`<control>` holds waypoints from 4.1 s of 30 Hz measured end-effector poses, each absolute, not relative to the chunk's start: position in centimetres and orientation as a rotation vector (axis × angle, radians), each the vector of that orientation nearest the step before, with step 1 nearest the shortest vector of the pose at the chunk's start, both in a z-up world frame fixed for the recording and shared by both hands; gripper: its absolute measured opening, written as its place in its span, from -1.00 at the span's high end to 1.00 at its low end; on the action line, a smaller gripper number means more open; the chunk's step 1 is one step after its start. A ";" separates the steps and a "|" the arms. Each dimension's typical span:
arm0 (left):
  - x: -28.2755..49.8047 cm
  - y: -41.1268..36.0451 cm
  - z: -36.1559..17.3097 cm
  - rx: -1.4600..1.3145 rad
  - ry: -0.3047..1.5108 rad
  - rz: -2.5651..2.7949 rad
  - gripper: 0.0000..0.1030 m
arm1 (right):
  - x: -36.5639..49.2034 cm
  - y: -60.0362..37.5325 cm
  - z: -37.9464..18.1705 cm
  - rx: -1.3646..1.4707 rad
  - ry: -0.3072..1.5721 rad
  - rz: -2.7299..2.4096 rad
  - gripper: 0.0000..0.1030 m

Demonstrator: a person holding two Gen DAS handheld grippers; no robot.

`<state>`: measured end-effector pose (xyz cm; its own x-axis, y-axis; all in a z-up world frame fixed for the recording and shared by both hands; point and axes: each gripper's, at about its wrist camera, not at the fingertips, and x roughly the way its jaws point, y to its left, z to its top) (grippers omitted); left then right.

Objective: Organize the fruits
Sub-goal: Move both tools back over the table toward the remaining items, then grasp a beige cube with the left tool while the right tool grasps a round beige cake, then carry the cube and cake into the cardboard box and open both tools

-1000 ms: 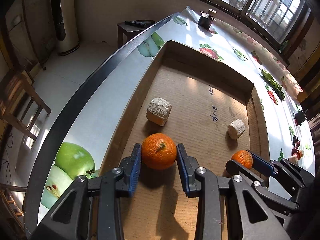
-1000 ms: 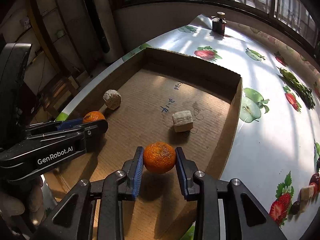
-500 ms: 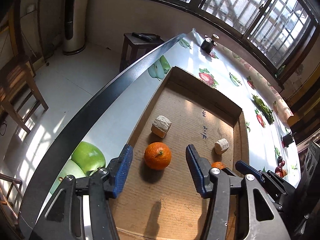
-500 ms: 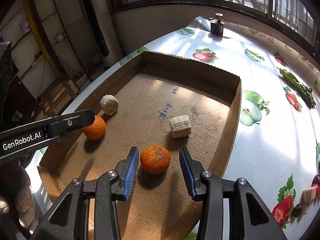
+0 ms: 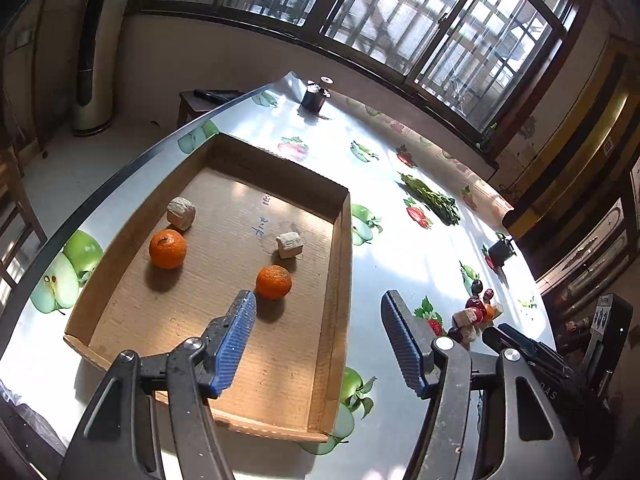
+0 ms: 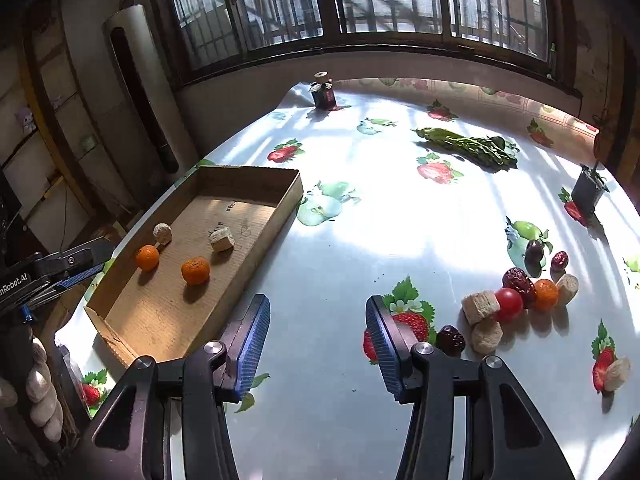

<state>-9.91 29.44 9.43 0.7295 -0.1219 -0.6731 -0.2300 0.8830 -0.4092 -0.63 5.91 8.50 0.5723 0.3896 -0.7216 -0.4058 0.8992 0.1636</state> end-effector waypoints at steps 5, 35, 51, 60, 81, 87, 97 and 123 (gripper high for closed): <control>-8.2 24.7 8.4 -0.448 0.821 -0.004 -0.28 | -1.0 -4.7 8.7 0.072 0.840 0.302 -0.08; 2.3 8.6 4.6 -0.084 0.923 -0.146 -0.28 | 2.9 -19.8 1.4 0.292 0.869 0.042 -0.10; 6.2 4.4 2.0 0.051 0.930 -0.338 0.34 | 2.6 -19.8 1.6 0.286 0.842 0.045 0.30; 6.3 5.1 1.9 -0.021 0.932 -0.352 0.36 | 2.5 -19.4 1.7 0.260 0.835 0.038 0.30; -7.8 25.5 7.4 -0.410 0.724 -0.004 0.36 | -1.1 -11.7 7.4 0.243 0.768 0.233 0.30; -11.1 33.5 6.0 -0.465 0.703 0.250 0.36 | -1.1 -1.1 7.7 0.181 0.818 0.440 0.30; -10.9 37.6 3.2 -0.454 0.788 0.370 0.35 | -1.5 17.0 7.1 -0.014 0.882 0.716 0.29; -12.5 39.3 5.5 -0.578 0.738 0.388 0.04 | -0.2 22.7 4.7 -0.043 0.943 0.749 0.00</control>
<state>-12.54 39.28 5.51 0.6814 0.1289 -0.7204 -0.5201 0.7778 -0.3528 -0.18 22.70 4.68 0.3580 0.5627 -0.7451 -0.5984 0.7509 0.2795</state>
